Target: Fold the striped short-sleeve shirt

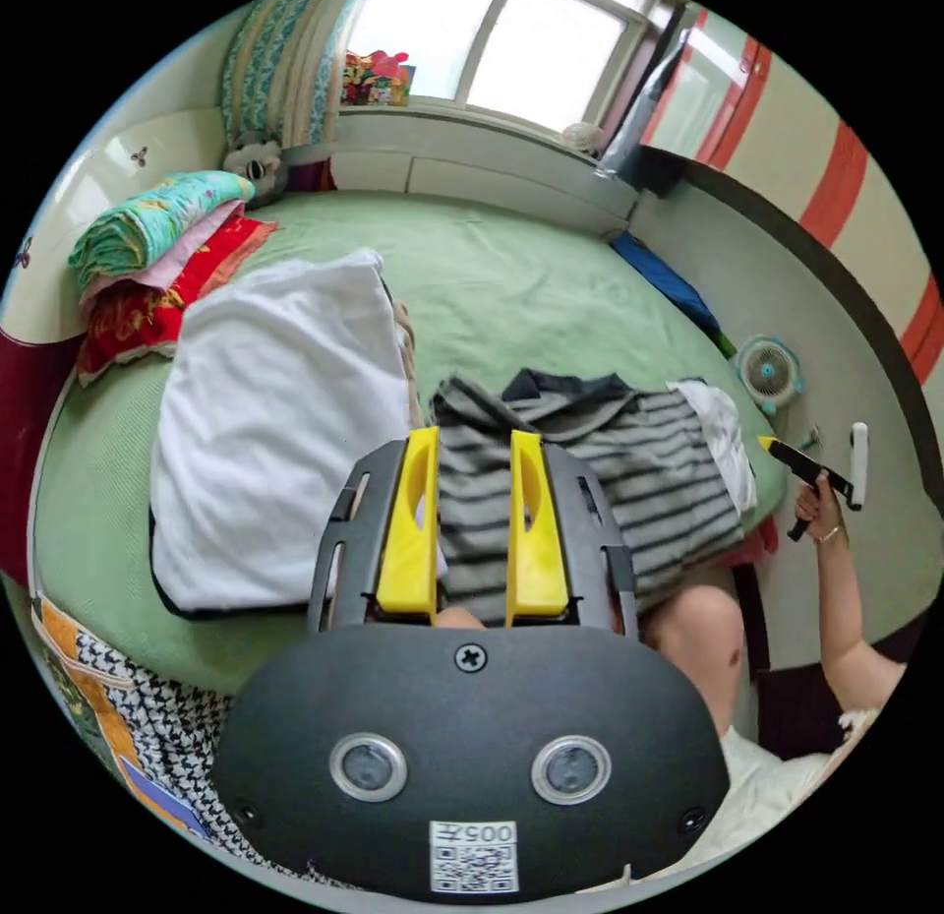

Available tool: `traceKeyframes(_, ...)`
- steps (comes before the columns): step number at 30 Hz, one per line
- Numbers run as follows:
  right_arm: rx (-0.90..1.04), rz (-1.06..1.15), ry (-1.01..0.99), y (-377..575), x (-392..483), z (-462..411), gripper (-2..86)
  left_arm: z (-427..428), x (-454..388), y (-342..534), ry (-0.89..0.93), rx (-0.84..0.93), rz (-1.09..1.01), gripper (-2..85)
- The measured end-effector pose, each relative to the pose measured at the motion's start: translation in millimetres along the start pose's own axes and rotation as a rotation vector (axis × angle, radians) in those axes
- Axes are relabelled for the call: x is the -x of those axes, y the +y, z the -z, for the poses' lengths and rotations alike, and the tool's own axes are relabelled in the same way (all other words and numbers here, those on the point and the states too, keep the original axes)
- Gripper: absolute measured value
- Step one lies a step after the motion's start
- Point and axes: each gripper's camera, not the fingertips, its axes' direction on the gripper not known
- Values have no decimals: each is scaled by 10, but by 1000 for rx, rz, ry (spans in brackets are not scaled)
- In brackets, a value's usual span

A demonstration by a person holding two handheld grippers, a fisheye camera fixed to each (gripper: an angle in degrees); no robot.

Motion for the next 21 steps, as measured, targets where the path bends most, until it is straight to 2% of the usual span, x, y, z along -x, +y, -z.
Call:
traceKeyframes(2,50,-20,-35,312,-169,-55,73,-159,25,368,71,65,-4,122)
traceKeyframes(5,114,-82,-31,714,-424,-187,80,-451,57,712,48,151,11,131)
traceKeyframes(12,239,-180,-172,760,-474,-795,69,-1154,66,739,55,220,90,98)
traceKeyframes(16,230,-175,-140,619,-273,-840,18,-1265,-41,595,0,253,98,39)
traceKeyframes(21,151,-140,-130,559,-205,-542,-1,-1063,-73,575,13,204,86,28)
